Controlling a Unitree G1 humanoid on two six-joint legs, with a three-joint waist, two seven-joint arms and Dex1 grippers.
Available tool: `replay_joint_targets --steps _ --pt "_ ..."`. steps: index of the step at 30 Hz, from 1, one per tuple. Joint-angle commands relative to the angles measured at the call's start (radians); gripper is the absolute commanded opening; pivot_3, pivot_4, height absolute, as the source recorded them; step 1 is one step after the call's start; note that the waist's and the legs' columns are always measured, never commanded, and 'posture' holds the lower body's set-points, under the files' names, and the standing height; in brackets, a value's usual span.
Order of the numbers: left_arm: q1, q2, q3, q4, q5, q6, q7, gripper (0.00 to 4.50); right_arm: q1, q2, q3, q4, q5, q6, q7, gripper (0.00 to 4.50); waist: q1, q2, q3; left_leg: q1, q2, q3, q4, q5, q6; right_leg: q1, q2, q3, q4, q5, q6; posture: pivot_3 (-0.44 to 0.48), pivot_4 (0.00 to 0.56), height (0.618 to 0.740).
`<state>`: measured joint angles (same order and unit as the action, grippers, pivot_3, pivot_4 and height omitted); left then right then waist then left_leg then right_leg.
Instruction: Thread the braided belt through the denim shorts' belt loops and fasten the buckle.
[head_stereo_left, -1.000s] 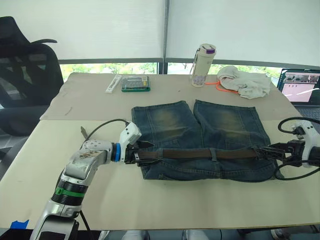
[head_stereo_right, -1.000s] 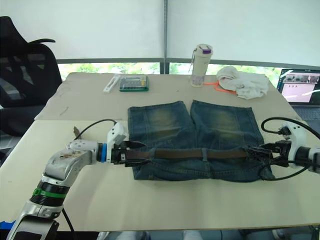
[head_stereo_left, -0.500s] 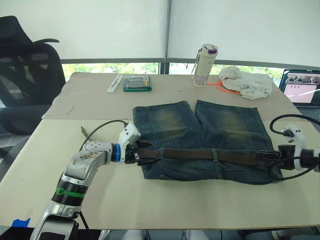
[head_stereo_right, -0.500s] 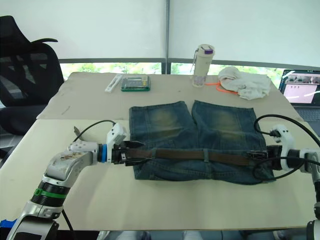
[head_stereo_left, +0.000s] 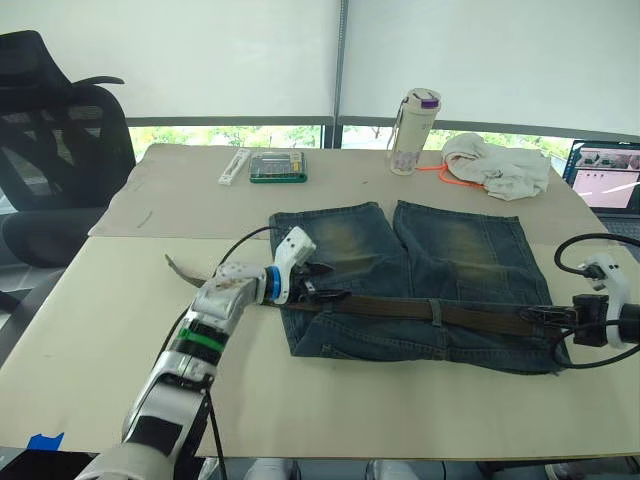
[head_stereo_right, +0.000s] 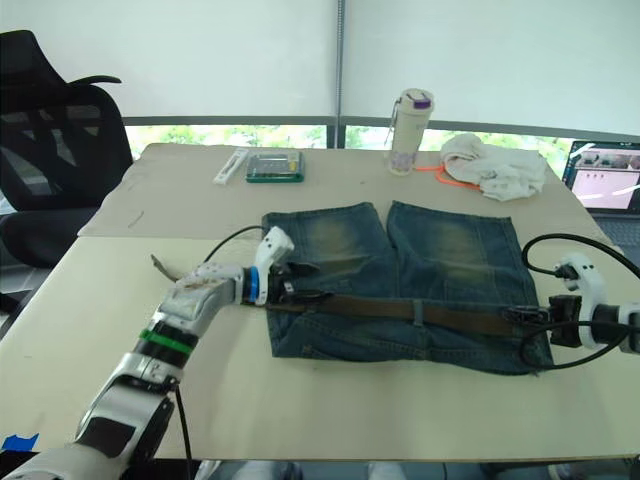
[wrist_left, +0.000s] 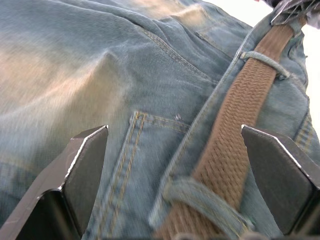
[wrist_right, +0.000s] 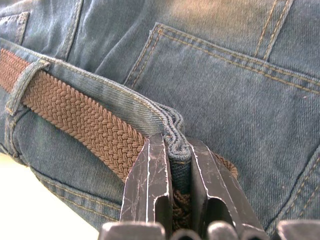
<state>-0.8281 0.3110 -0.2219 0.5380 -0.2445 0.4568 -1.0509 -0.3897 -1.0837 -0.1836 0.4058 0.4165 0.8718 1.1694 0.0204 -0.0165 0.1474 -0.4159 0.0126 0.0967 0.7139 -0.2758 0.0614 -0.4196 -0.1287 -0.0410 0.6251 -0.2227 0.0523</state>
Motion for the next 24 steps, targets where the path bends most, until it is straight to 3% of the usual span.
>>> replay_joint_targets --steps 1,5,8,19,21,24 --pt "-0.013 0.019 -0.037 0.044 0.041 -0.020 -0.070 4.50 0.025 -0.009 -0.053 -0.049 0.021 -0.005 -0.015 0.03 -0.003 0.000 0.000 0.000 0.000 0.000 0.000 0.000 0.000 0.000 0.000 0.000 0.000 0.000 0.000 0.000 0.150 0.737" --pt "0.035 0.078 -0.067 -0.026 0.032 0.037 -0.181 4.50 0.072 -0.011 -0.089 -0.087 0.030 -0.004 -0.032 0.03 -0.006 0.000 0.000 0.000 0.001 0.000 0.000 0.000 0.000 0.000 0.000 0.000 0.000 0.000 0.000 0.000 0.150 0.737" --pt "0.069 0.099 -0.062 -0.059 0.039 0.046 -0.178 3.73 0.095 -0.005 -0.105 -0.098 0.033 -0.012 -0.051 0.03 -0.004 0.000 0.000 0.000 0.001 -0.001 0.000 0.000 0.000 0.000 0.000 0.000 0.000 0.000 0.000 0.000 0.150 0.737" --pt "0.054 0.066 0.011 -0.013 0.053 -0.054 -0.087 0.08 0.074 0.024 -0.093 -0.108 0.042 -0.030 -0.080 0.03 -0.003 0.000 0.000 0.000 0.001 -0.001 0.001 0.000 0.001 0.000 0.000 0.000 0.000 0.000 0.000 0.000 0.150 0.737" --pt "0.026 0.048 0.032 0.048 0.072 -0.116 -0.029 0.00 0.068 0.036 -0.090 -0.115 0.042 -0.039 -0.086 0.03 -0.003 0.000 0.000 0.000 0.001 -0.001 0.001 0.000 0.001 0.000 0.000 0.000 0.000 0.000 0.000 0.000 0.150 0.737" --pt "-0.069 0.028 0.058 0.241 0.150 -0.263 0.168 0.00 0.011 0.100 -0.075 -0.096 0.018 -0.099 -0.146 0.03 -0.006 0.000 0.000 0.000 0.001 -0.001 0.001 0.000 0.001 0.001 0.000 0.000 0.001 0.000 0.000 0.000 0.150 0.737"
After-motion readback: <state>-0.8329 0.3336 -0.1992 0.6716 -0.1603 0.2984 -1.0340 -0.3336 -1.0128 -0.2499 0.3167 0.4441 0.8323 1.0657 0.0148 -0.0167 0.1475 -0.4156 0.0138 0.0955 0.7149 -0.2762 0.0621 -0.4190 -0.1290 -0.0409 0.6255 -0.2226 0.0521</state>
